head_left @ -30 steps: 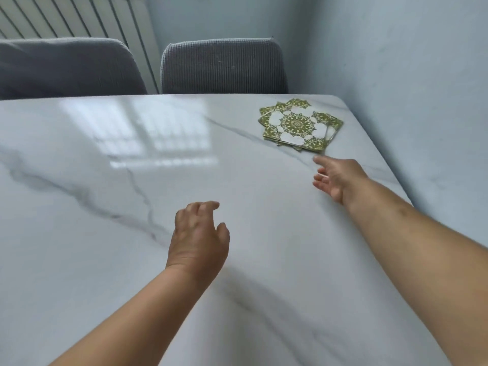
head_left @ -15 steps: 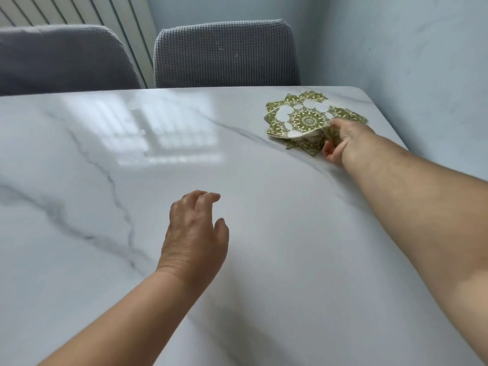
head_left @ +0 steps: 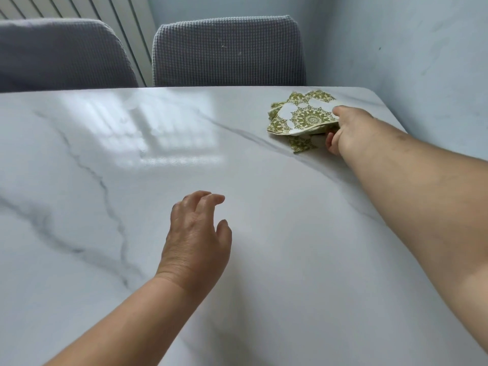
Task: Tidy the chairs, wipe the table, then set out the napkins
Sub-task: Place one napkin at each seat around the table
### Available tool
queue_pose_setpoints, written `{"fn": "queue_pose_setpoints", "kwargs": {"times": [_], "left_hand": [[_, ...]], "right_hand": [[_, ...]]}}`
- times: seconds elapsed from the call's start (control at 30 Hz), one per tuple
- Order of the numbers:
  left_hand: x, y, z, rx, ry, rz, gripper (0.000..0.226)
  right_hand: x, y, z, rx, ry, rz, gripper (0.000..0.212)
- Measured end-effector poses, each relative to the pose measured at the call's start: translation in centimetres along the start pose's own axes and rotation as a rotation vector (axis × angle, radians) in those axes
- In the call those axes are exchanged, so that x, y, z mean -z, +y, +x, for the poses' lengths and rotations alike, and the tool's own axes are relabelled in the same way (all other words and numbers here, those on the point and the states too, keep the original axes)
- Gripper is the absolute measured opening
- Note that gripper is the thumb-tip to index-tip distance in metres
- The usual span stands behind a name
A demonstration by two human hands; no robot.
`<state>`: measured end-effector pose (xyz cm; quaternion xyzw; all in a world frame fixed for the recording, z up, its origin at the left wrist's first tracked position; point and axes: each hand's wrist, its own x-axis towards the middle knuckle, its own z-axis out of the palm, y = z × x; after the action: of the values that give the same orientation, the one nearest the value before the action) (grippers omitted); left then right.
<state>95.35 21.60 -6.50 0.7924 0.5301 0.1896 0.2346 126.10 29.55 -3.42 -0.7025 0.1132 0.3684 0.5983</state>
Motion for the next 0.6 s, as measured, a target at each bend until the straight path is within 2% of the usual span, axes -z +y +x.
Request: {"fn": "queue_pose_setpoints", "kwargs": {"times": [0.17, 0.23, 0.3, 0.47, 0.53, 0.6], "left_hand": [[0.3, -0.8, 0.2, -0.004, 0.005, 0.0, 0.04], [0.3, -1.1, 0.2, 0.001, 0.009, 0.001, 0.04], [0.4, -1.4, 0.2, 0.018, 0.014, -0.001, 0.04], [0.5, -2.0, -0.2, 0.053, 0.007, -0.078, 0.039], [0.7, -2.0, -0.3, 0.121, -0.008, -0.231, 0.037], [1.1, -1.7, -0.1, 0.266, -0.048, -0.477, 0.034]], "right_hand": [[0.1, 0.3, -0.7, -0.112, -0.042, -0.112, 0.034], [-0.4, 0.4, -0.5, -0.063, -0.061, -0.098, 0.025], [-1.2, 0.3, -0.2, 0.03, -0.023, -0.094, 0.005], [-1.6, 0.1, -0.2, 0.183, 0.038, -0.046, 0.025], [-1.7, 0.1, -0.8, 0.262, -0.012, -0.047, 0.034], [-1.7, -0.1, -2.3, 0.338, -0.094, -0.041, 0.039]]}}
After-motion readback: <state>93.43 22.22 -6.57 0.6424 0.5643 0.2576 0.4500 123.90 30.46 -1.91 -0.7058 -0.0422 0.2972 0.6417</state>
